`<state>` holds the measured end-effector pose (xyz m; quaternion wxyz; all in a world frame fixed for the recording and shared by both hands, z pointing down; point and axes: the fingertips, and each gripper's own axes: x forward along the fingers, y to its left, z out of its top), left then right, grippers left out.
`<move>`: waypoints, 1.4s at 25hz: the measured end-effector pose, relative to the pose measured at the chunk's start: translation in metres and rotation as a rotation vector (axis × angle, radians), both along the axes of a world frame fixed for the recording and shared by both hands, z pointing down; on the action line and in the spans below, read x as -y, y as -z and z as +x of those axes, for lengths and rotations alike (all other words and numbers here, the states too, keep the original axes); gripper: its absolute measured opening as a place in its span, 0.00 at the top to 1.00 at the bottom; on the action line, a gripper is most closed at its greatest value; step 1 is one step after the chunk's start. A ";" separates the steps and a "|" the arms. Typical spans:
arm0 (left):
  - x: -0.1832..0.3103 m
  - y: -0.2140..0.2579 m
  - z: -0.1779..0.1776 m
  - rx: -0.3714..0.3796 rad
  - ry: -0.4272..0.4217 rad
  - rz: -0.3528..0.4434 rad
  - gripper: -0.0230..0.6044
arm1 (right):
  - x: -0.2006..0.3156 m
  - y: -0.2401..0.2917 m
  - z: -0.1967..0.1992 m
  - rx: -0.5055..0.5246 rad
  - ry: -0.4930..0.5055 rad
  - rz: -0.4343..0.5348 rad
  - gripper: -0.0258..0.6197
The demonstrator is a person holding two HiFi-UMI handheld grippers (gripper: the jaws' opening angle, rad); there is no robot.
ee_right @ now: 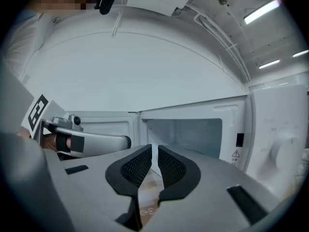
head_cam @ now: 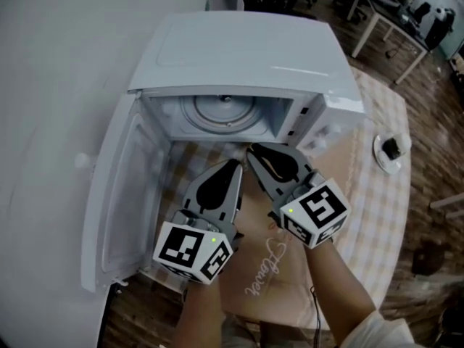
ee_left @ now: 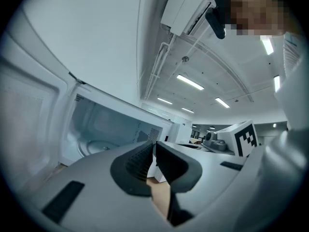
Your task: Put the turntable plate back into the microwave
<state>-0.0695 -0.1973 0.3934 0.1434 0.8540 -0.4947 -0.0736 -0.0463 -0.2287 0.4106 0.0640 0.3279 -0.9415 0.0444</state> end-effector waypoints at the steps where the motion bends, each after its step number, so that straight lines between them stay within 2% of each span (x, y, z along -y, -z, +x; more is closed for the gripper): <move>1: -0.002 0.006 0.002 0.003 -0.002 0.006 0.93 | -0.003 0.006 0.003 0.023 -0.003 -0.005 0.87; 6: -0.015 0.033 0.013 0.032 -0.028 0.030 0.93 | -0.024 0.032 0.008 0.072 0.007 -0.014 0.87; 22: -0.072 0.114 0.041 0.038 -0.054 0.091 0.93 | -0.089 0.128 0.036 0.201 0.043 -0.008 0.87; 35: -0.140 0.182 0.073 0.107 -0.135 0.143 0.94 | -0.161 0.184 0.062 0.197 0.128 0.017 0.87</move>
